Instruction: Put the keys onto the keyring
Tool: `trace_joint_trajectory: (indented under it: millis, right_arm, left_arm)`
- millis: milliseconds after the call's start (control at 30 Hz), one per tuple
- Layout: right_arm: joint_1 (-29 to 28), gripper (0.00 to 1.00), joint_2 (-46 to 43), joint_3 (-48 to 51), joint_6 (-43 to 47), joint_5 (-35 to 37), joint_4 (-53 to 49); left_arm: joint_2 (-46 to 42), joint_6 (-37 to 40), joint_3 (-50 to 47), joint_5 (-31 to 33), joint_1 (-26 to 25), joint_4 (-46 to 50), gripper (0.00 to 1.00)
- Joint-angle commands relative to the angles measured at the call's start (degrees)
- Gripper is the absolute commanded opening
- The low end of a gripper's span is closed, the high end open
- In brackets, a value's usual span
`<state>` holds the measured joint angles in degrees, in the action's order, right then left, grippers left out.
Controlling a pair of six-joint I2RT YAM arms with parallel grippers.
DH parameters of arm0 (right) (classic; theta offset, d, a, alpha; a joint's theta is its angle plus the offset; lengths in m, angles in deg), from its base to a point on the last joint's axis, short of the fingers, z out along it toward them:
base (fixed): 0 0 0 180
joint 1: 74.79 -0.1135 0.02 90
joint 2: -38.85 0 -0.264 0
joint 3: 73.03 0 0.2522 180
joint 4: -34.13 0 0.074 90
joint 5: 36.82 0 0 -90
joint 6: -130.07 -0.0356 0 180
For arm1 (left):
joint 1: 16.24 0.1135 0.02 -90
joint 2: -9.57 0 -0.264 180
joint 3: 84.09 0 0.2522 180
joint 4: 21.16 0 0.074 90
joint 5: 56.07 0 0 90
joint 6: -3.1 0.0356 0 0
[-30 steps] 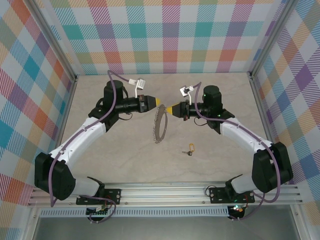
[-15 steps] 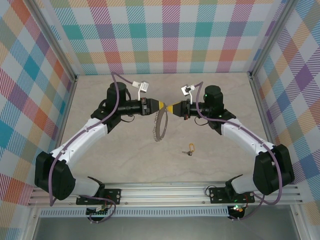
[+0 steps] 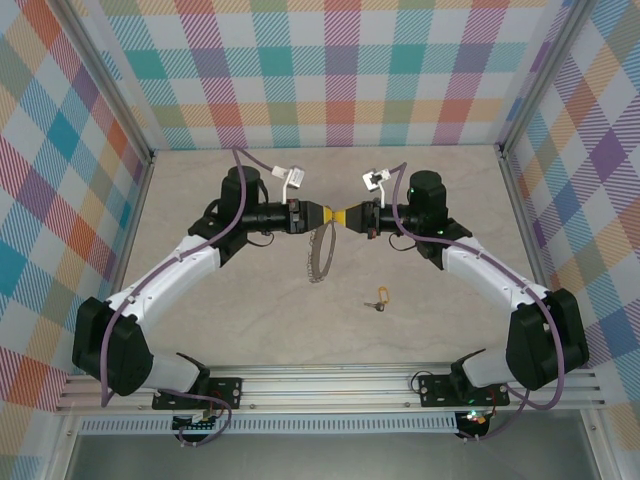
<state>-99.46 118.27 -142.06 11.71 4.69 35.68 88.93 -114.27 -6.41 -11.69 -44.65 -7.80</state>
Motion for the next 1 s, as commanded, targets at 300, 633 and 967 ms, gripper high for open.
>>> trace_joint_trajectory:
  millis: [300,633,967]
  right_arm:
    - [-0.03,0.00,-1.46,-1.02,-2.29,-1.74,5.78]
    - [-0.03,0.00,-0.96,-0.28,-3.73,-2.34,7.78]
    - [-0.08,0.00,0.29,-0.52,-5.68,-3.23,10.20]
  left_arm:
    - [2.22,0.80,1.03,-0.60,-1.22,-3.07,0.31]
    - [2.34,-2.17,0.85,-1.35,-1.96,-9.72,0.30]
    - [2.49,-2.86,0.95,-2.98,-3.17,-12.72,0.20]
